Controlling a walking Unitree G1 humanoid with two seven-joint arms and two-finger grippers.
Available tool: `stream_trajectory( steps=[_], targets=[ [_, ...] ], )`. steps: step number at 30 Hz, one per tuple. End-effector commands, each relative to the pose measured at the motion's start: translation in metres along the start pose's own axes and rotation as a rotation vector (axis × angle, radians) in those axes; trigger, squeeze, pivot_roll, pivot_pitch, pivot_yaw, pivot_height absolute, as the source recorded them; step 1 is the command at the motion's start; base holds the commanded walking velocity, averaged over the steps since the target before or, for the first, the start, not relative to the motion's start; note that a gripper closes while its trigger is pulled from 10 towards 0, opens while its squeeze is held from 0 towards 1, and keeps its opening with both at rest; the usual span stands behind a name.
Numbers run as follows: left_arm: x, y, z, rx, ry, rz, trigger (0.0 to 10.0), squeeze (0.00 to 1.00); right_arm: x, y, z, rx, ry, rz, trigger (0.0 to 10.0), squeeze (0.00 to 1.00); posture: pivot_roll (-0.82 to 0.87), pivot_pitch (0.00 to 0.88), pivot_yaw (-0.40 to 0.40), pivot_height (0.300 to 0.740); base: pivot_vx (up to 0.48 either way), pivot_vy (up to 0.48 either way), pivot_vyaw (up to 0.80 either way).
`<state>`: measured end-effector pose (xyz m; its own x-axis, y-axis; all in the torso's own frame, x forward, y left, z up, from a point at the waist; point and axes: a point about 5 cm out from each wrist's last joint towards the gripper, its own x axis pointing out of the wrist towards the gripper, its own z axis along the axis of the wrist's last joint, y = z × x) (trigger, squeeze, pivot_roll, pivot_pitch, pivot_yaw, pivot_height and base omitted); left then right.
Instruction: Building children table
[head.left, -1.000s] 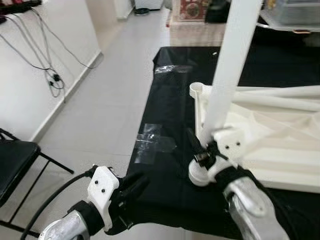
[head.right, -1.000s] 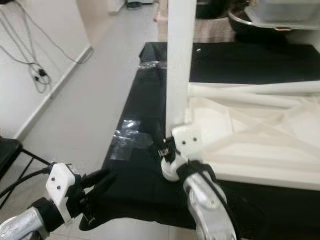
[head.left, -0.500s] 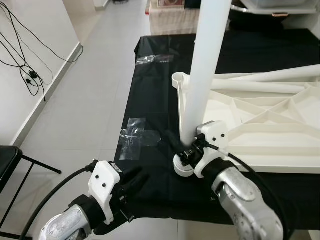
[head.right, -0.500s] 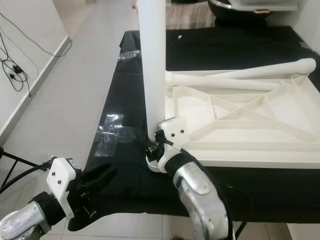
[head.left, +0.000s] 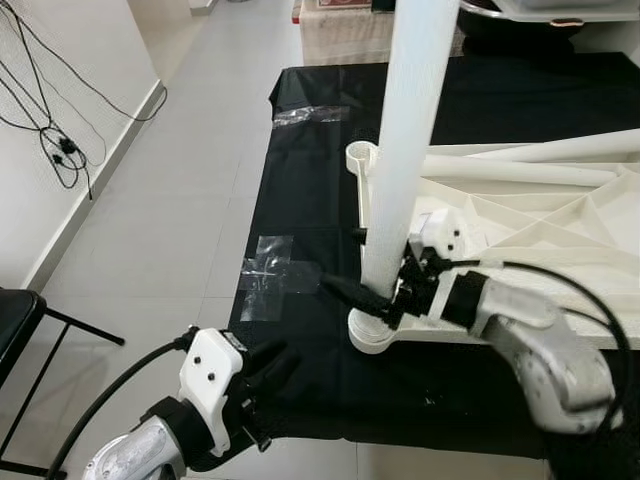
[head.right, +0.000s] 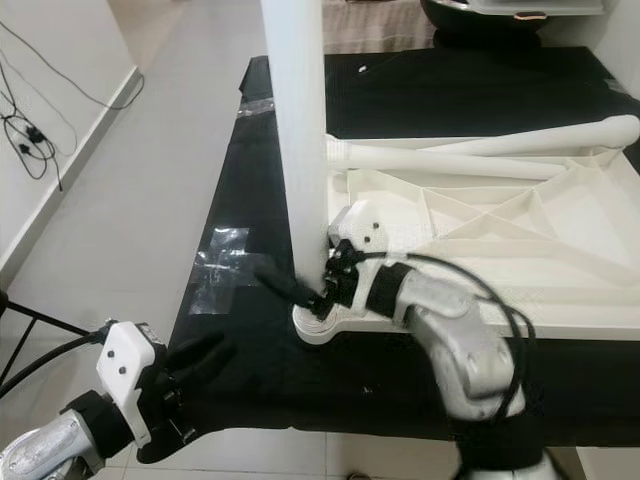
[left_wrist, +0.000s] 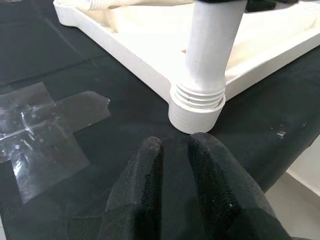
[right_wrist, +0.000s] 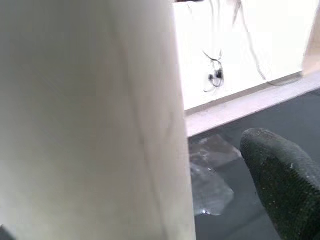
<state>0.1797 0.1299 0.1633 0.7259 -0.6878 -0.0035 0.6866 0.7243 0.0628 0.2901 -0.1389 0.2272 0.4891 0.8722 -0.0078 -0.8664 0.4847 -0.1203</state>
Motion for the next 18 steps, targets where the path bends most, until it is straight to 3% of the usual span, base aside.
stream_trajectory(
  steps=[1,5,10,11,12,18],
  targets=[
    [-0.002,-0.003,-0.001,0.004,0.017,0.000,10.0,0.00,0.000,-0.003,0.001,0.028,-0.035,0.022,10.0,0.00,0.08,0.225,0.023,0.740,0.000,0.000,0.00],
    [-0.003,-0.003,0.001,0.003,0.014,0.003,10.0,0.00,-0.003,-0.009,0.002,0.033,-0.032,0.126,10.0,0.00,0.09,0.233,0.027,0.740,0.000,0.000,0.00],
    [-0.006,-0.002,0.001,0.006,0.021,0.005,10.0,0.00,-0.010,-0.017,0.005,0.029,-0.027,0.149,10.0,0.00,0.09,0.234,0.027,0.740,0.000,0.000,0.00],
    [-0.006,-0.002,0.001,0.006,0.022,0.006,10.0,0.00,-0.012,-0.019,0.006,0.027,-0.027,0.150,5.6,0.00,0.09,0.234,0.027,0.740,0.000,0.000,0.00],
    [-0.006,-0.002,0.001,0.007,0.023,0.007,10.0,0.00,-0.014,-0.020,0.006,0.029,-0.027,0.160,0.0,0.00,0.09,0.233,0.027,0.740,0.000,0.000,0.00],
    [-0.004,-0.003,0.001,0.006,0.020,0.005,10.0,0.00,-0.022,-0.022,0.006,0.014,-0.019,0.195,0.0,0.00,0.09,0.225,0.030,0.740,0.000,0.000,0.00]
  ],
)
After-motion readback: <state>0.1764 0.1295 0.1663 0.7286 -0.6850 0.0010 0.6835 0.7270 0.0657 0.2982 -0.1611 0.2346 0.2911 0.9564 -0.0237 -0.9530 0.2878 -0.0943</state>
